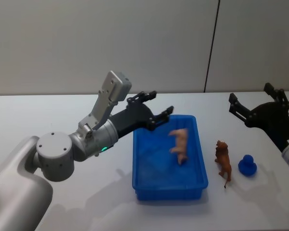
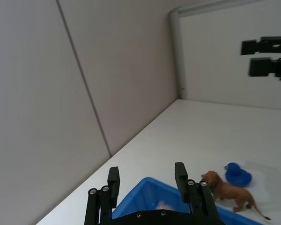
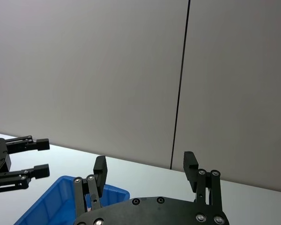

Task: Pick up the two dolls from the table and place them into the box.

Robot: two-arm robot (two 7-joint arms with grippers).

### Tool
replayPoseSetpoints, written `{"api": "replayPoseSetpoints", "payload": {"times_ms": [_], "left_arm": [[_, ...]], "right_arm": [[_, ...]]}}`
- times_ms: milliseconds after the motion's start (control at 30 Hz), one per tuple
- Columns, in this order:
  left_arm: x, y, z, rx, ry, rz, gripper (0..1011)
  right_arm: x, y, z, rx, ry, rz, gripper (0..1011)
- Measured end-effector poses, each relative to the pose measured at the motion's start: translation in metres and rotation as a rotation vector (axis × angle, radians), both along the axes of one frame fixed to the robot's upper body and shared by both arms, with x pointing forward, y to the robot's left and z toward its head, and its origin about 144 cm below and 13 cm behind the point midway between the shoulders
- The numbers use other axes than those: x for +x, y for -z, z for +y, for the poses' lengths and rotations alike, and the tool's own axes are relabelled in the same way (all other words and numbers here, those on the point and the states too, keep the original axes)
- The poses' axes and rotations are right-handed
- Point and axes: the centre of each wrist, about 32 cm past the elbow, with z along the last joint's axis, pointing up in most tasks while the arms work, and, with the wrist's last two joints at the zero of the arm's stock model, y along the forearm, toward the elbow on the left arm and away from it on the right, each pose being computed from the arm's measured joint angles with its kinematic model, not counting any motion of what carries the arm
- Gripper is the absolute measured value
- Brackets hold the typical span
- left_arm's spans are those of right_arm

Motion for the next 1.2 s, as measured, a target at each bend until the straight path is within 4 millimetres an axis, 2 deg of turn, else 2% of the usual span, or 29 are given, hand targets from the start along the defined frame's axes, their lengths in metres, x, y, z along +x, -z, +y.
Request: {"api": "replayPoseSetpoints", "payload": {"times_ms": [33,100,233,267,367,667,1200], "left_arm": [[0.001,0.000,0.000,-0.004,0.012,0.000,738],[0.004,0.000,-0.001,-0.015,0.049,0.000,771],[0.009,0.000,-0.002,-0.028,0.094,0.001,914],[0.011,0.000,-0.001,-0.032,0.105,0.000,914],[0.012,0.000,-0.001,-0.038,0.117,-0.006,1001],[0.009,0.001,0.004,-0.041,0.090,-0.029,1001],[-0.011,0.005,0.020,-0.014,-0.106,-0.117,1001]], "right_arm": [[0.000,0.000,0.000,0.000,0.000,0.000,1001],[0.000,0.000,0.000,0.000,0.000,0.000,1001],[0.000,0.000,0.000,0.000,0.000,0.000,1001],[0.000,0.000,0.000,0.000,0.000,0.000,1001],[0.000,0.000,0.000,0.000,0.000,0.000,1001],[0.000,0.000,0.000,0.000,0.000,0.000,1001],[0.000,0.000,-0.001,-0.001,0.005,0.004,1001]]}}
